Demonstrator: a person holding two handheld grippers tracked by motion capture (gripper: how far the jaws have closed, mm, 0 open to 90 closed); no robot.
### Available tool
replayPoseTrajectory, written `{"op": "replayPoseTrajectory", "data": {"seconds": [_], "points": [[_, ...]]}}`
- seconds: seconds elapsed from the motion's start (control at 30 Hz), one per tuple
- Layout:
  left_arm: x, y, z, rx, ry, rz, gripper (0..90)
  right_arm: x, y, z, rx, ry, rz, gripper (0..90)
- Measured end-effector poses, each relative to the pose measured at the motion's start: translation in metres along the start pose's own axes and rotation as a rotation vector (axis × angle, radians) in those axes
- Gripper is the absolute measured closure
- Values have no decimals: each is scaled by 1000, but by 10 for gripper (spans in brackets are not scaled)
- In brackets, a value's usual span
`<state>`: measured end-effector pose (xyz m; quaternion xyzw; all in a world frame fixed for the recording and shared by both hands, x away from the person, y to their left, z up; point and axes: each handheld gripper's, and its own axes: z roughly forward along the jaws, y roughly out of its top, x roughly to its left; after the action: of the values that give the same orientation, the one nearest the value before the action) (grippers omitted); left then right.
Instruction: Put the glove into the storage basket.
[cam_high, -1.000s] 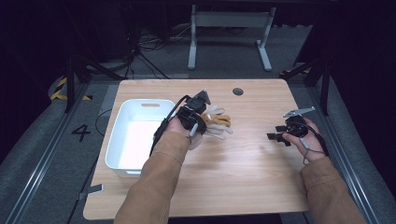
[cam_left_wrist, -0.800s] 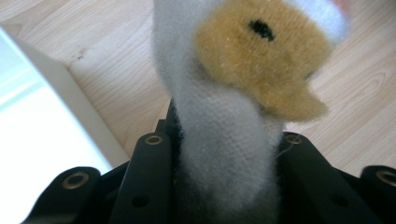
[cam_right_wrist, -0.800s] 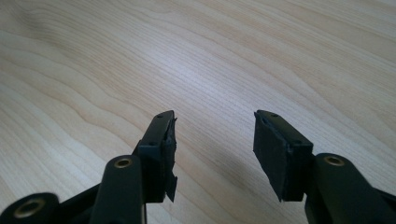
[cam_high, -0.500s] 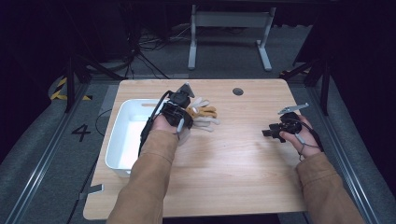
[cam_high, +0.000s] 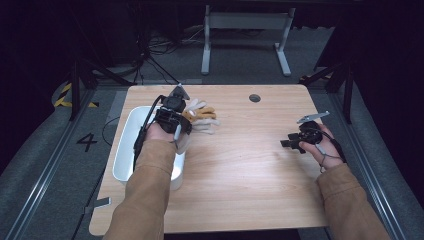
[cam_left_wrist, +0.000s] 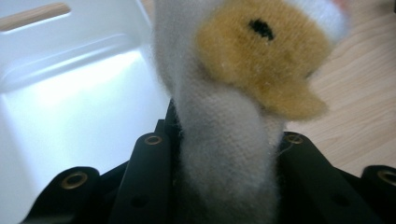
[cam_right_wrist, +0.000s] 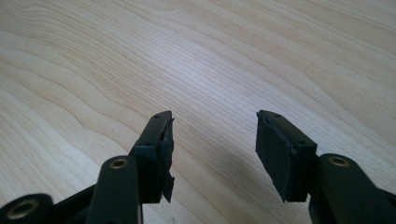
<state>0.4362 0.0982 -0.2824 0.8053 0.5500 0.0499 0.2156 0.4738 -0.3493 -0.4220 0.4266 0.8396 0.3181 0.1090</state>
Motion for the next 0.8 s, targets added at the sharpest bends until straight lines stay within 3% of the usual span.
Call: {"op": "replayPoseTrajectory", "data": {"seconds": [0.13,0.3,0.8], "points": [[9,-3,-4,-11,17,-48,694,-2,-1,-2,-5,-8,7,474],[30,-10,-9,-33,30,-157,695,-2,-1,-1,-2,-14,4,460],[53,-19,-14,-52,104,-257,695,-5,-5,-7,-11,-28,21,438]]}}
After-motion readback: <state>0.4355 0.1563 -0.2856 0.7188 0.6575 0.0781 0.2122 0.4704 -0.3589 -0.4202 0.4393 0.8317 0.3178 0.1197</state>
